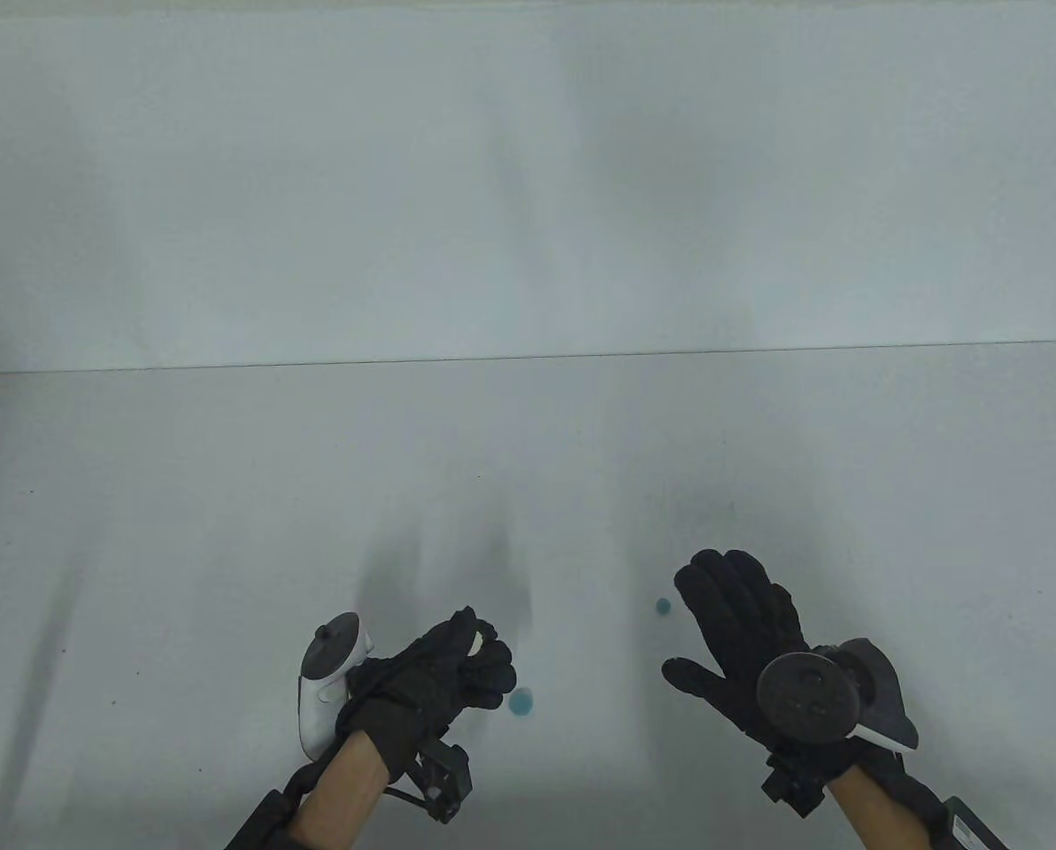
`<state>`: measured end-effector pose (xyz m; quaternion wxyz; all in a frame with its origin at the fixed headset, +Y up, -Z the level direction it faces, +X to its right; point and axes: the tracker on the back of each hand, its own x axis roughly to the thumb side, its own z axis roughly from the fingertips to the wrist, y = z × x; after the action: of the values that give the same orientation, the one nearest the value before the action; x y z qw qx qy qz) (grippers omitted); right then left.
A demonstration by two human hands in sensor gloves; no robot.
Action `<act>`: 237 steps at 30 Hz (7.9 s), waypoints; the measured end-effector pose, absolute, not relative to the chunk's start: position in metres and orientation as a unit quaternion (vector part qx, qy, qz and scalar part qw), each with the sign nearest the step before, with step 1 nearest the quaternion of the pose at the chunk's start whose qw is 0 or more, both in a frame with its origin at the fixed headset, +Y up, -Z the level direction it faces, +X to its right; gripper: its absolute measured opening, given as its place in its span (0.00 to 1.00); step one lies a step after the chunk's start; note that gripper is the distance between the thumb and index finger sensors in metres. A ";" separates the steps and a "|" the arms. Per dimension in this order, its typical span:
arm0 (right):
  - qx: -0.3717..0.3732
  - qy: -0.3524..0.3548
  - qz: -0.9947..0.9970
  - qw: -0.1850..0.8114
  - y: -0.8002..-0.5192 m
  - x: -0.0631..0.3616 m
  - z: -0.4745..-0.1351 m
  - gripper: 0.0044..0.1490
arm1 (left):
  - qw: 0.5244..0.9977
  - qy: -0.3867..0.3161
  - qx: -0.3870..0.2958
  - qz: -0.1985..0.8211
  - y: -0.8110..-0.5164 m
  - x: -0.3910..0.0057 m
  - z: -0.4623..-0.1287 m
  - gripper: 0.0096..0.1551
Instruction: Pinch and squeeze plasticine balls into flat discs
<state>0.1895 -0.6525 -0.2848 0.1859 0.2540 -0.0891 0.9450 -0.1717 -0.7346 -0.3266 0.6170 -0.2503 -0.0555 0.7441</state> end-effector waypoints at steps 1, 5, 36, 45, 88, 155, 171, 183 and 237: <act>0.254 -0.088 0.945 0.186 -0.653 0.190 -0.285 0.53 | 0.626 -0.046 -0.248 0.738 -0.735 -0.173 -0.327 0.45; 0.253 -0.087 0.946 0.185 -0.653 0.189 -0.285 0.53 | 0.666 -0.022 -0.221 0.712 -0.734 -0.178 -0.328 0.29; 0.256 -0.089 0.945 0.184 -0.653 0.189 -0.285 0.53 | 0.681 -0.038 -0.204 0.702 -0.727 -0.179 -0.330 0.27; 0.254 -0.090 0.945 0.184 -0.653 0.190 -0.285 0.53 | 0.616 -0.081 -0.236 0.747 -0.733 -0.172 -0.330 0.47; 0.259 -0.101 0.942 0.188 -0.649 0.190 -0.282 0.53 | 0.729 -0.040 -0.187 0.657 -0.727 -0.177 -0.334 0.29; 0.258 -0.109 0.941 0.189 -0.646 0.192 -0.280 0.53 | 0.967 -0.196 -0.144 -0.083 -0.742 -0.023 -0.385 0.25; 0.258 -0.106 0.941 0.189 -0.646 0.192 -0.280 0.53 | 0.970 -0.199 -0.118 0.075 -0.702 -0.060 -0.372 0.36; 0.259 -0.093 0.944 0.184 -0.648 0.190 -0.281 0.53 | 0.961 -0.251 0.033 0.107 -0.642 -0.130 -0.308 0.50; 0.139 0.096 0.983 -0.071 -0.747 0.143 -0.422 0.26 | 0.962 -0.228 0.060 0.140 -0.656 -0.152 -0.298 0.49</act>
<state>0.1432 -0.7469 -0.4224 -0.0708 0.1390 0.0955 0.9831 -0.1522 -0.6558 -0.2982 0.9618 0.0595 -0.2275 0.1404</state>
